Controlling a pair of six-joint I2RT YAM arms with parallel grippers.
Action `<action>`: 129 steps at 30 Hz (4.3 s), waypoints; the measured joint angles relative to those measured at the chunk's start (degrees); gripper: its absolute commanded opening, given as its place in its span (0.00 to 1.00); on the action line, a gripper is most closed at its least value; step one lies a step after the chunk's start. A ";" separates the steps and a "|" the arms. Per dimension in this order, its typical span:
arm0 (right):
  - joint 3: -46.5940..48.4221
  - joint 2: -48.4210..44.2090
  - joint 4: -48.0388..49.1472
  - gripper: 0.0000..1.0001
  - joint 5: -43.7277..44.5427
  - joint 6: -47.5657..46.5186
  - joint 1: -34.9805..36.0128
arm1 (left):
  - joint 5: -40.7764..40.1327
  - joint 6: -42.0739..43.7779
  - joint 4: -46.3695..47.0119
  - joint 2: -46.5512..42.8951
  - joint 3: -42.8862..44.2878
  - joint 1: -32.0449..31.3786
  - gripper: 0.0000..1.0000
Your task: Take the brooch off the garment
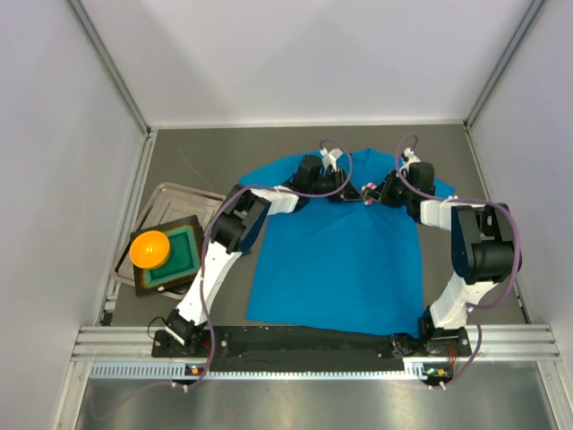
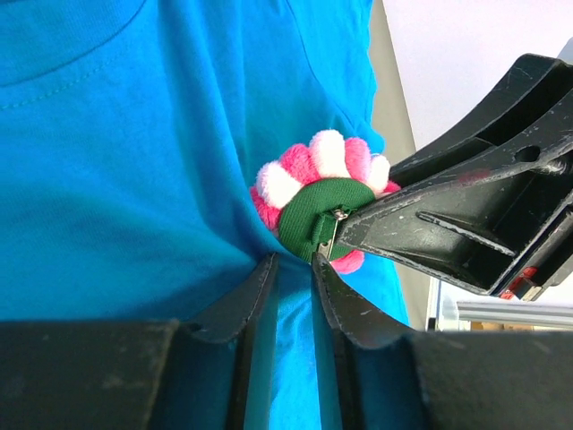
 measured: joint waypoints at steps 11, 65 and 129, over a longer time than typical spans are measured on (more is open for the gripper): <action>0.00 0.00 -0.07 0.00 -0.22 -0.04 0.02 | -0.26 -5.05 9.60 -0.04 -5.44 0.79 0.32; -0.55 0.00 2.16 0.00 -2.23 -1.49 -0.39 | 4.98 -6.01 8.28 2.49 1.92 0.31 0.00; 6.49 -6.01 -15.74 0.00 18.45 -17.38 13.84 | 0.59 6.45 0.17 -4.22 -7.52 2.23 0.31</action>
